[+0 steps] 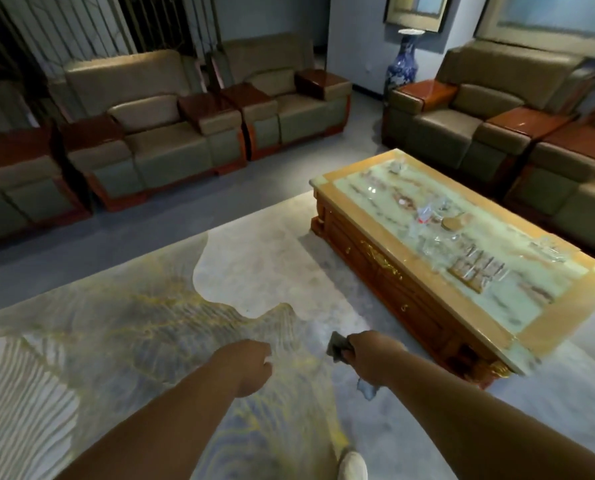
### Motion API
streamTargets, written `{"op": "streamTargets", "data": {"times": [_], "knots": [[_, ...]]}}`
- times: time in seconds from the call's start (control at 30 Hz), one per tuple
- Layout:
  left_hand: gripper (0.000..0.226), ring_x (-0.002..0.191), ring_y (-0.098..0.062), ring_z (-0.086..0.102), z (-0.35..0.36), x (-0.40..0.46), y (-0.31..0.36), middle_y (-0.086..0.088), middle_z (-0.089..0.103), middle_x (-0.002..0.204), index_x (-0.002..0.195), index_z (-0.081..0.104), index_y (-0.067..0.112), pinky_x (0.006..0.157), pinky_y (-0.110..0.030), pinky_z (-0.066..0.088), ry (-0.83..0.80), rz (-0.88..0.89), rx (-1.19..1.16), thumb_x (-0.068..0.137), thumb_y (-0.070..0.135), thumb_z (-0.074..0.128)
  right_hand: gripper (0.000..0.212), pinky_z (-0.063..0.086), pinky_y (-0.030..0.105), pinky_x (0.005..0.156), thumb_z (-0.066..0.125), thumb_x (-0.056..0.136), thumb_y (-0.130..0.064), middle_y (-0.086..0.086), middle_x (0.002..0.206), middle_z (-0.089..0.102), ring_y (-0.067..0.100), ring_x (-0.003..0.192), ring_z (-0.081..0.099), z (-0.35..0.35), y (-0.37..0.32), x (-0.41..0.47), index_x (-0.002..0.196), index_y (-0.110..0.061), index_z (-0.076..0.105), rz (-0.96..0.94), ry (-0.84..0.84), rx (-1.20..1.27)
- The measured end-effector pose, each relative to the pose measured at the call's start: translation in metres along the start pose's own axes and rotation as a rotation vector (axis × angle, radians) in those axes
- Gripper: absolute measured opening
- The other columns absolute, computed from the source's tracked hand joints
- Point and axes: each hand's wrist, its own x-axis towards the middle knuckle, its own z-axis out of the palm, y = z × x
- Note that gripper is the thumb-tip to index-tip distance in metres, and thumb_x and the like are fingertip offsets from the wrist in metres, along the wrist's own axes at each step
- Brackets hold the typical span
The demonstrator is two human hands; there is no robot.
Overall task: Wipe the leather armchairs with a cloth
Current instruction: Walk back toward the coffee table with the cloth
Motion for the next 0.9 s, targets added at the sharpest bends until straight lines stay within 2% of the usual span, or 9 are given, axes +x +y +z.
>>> {"op": "streamTargets", "data": {"times": [0.1,0.2,0.27,0.33,0.37,0.43,0.57,0.67,0.9], "knots": [[0.053,0.145,-0.027,0.047,-0.033,0.046,0.032,-0.005,0.045,0.163,0.159,0.045,0.024,0.114,-0.036,0.039,-0.017,0.014,-0.024,0.111,0.046,0.038,0.042,0.060,0.044,0.089,0.083,0.083,-0.021,0.003,0.100,0.068,0.024,0.093,0.068,-0.038,0.049,0.023,0.120,-0.017,0.064,0.015,-0.042,-0.020],[0.046,0.135,-0.029,0.055,-0.060,0.089,0.056,-0.007,0.055,0.153,0.147,0.054,0.023,0.103,-0.033,0.043,0.000,0.019,-0.028,0.110,0.046,0.039,0.048,0.061,0.042,0.083,0.087,0.074,-0.015,0.005,0.098,0.069,0.025,0.091,0.068,-0.068,0.096,0.051,0.117,-0.016,0.066,0.020,-0.035,-0.013],[0.043,0.129,-0.029,0.058,-0.076,0.114,0.065,-0.008,0.058,0.147,0.141,0.056,0.022,0.097,-0.033,0.044,-0.006,0.005,-0.028,0.109,0.045,0.040,0.032,0.057,0.038,0.076,0.079,0.081,-0.016,0.004,0.098,0.071,0.024,0.089,0.068,-0.085,0.118,0.072,0.111,-0.016,0.067,0.023,-0.005,0.047],[0.047,0.131,-0.030,0.058,-0.091,0.139,0.070,-0.009,0.055,0.152,0.148,0.053,0.021,0.101,-0.034,0.046,-0.014,0.002,-0.032,0.110,0.045,0.040,0.008,0.053,0.038,0.072,0.060,0.098,-0.024,0.000,0.092,0.069,0.021,0.084,0.065,-0.097,0.135,0.093,0.103,-0.021,0.065,0.026,0.093,0.119],[0.051,0.135,-0.031,0.055,-0.101,0.150,0.072,-0.009,0.050,0.158,0.155,0.049,0.021,0.106,-0.036,0.045,-0.025,0.006,-0.037,0.111,0.045,0.039,0.011,0.055,0.038,0.074,0.055,0.102,-0.029,-0.002,0.089,0.067,0.019,0.081,0.064,-0.102,0.140,0.105,0.101,-0.023,0.065,0.020,0.139,0.135],[0.055,0.144,-0.031,0.048,-0.122,0.174,0.075,-0.007,0.041,0.166,0.161,0.043,0.021,0.115,-0.039,0.043,-0.042,0.020,-0.048,0.111,0.045,0.039,0.006,0.060,0.041,0.079,0.062,0.101,-0.028,-0.002,0.088,0.068,0.020,0.081,0.065,-0.113,0.150,0.127,0.104,-0.024,0.066,0.022,0.150,0.123],[0.051,0.140,-0.027,0.052,-0.167,0.227,0.072,-0.003,0.048,0.161,0.156,0.048,0.027,0.113,-0.039,0.045,0.012,0.040,-0.057,0.110,0.046,0.043,0.014,0.062,0.043,0.081,0.071,0.095,-0.024,-0.001,0.091,0.070,0.022,0.083,0.068,-0.136,0.158,0.168,0.109,-0.023,0.068,0.042,0.131,0.114],[0.049,0.136,-0.024,0.056,-0.201,0.271,0.062,0.000,0.055,0.156,0.153,0.051,0.029,0.112,-0.038,0.046,0.046,0.069,-0.045,0.108,0.048,0.046,0.011,0.061,0.041,0.079,0.066,0.098,-0.031,-0.003,0.088,0.068,0.019,0.080,0.066,-0.161,0.156,0.202,0.104,-0.024,0.070,0.083,0.154,0.145],[0.051,0.137,-0.026,0.055,-0.303,0.389,0.011,-0.002,0.052,0.158,0.157,0.046,0.028,0.111,-0.040,0.047,0.038,0.128,-0.006,0.110,0.046,0.042,0.025,0.061,0.042,0.080,0.053,0.101,-0.042,-0.001,0.096,0.067,0.021,0.086,0.064,-0.241,0.139,0.301,0.105,-0.027,0.072,0.146,0.197,0.206]]}}
